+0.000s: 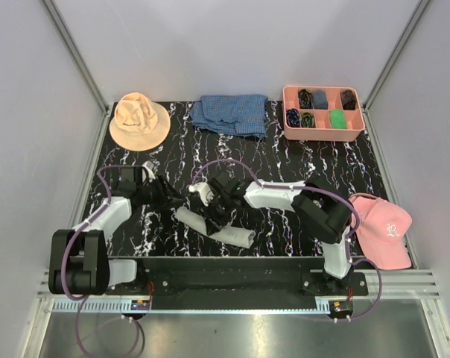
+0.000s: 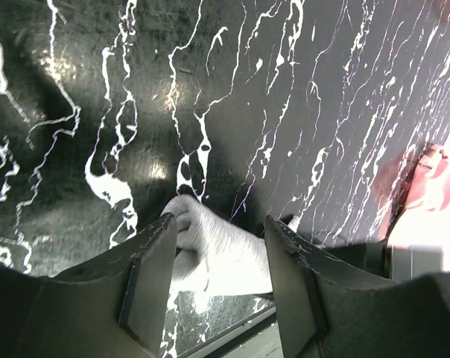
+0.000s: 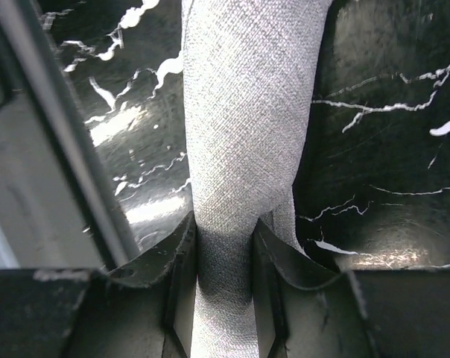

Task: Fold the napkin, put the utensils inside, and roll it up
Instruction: Roll the napkin with the utensil

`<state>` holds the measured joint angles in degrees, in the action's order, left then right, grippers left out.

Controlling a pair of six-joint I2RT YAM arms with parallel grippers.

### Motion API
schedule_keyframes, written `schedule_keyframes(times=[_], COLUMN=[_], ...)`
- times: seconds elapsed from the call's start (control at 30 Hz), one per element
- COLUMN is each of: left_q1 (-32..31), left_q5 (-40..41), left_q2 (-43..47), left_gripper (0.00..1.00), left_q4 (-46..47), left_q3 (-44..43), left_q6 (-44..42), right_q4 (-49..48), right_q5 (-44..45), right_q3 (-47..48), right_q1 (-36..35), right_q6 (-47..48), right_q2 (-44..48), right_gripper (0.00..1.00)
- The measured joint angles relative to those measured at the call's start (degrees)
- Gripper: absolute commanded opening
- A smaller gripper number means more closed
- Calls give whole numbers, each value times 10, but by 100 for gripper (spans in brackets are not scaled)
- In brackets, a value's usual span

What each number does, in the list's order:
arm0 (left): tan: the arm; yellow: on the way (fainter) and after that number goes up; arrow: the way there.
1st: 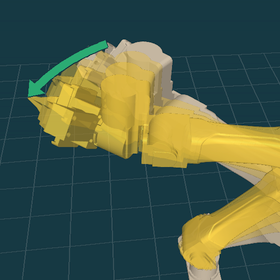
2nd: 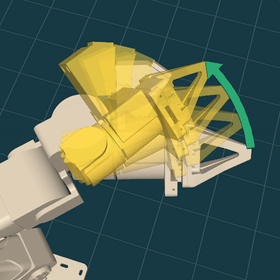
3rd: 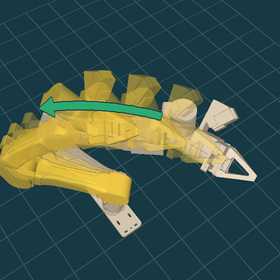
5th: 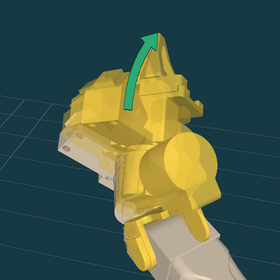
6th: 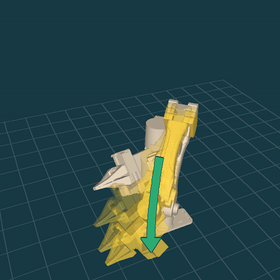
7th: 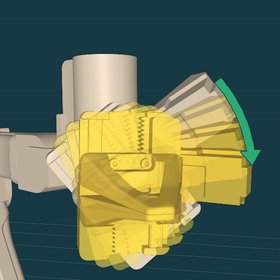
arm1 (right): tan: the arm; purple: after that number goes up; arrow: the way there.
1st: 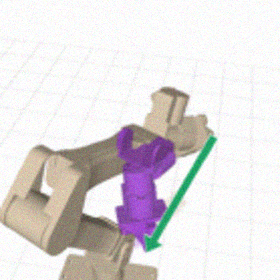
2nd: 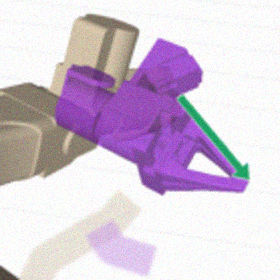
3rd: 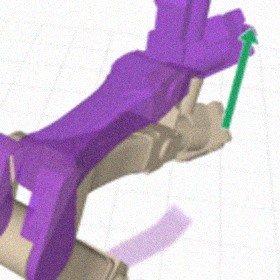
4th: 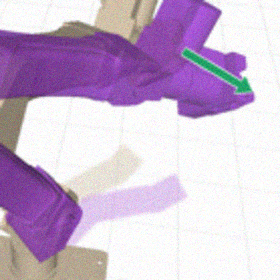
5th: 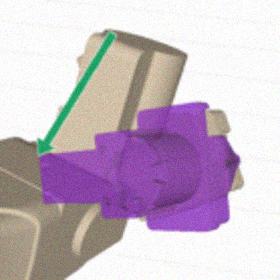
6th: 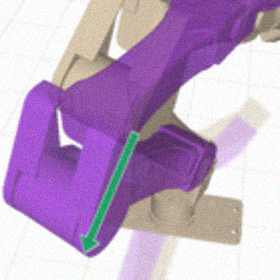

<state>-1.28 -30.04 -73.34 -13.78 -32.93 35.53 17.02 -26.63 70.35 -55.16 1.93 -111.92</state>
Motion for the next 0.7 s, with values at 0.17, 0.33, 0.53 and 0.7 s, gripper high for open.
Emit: schedule_keyframes(times=[0.17, 0.33, 0.53, 0.7], left_q1=[0, 1, 0, -2], left_q5=[10, 5, -11, -17], left_q2=[28, 28, 22, 5], left_gripper=[53, 53, 52, 49], left_q4=[-3, 8, 40, 58], left_q3=[20, 45, 51, 51], left_q6=[0, 3, 5, 8], right_q4=[6, 12, 14, 15], right_q5=[-107, -188, -257, -291], right_q3=[5, 26, 50, 60], right_q1=[51, 84, 101, 110], right_q6=[-18, -30, -42, -47], right_q2=[-25, -61, -101, -119], right_gripper=[35, 34, 35, 35])
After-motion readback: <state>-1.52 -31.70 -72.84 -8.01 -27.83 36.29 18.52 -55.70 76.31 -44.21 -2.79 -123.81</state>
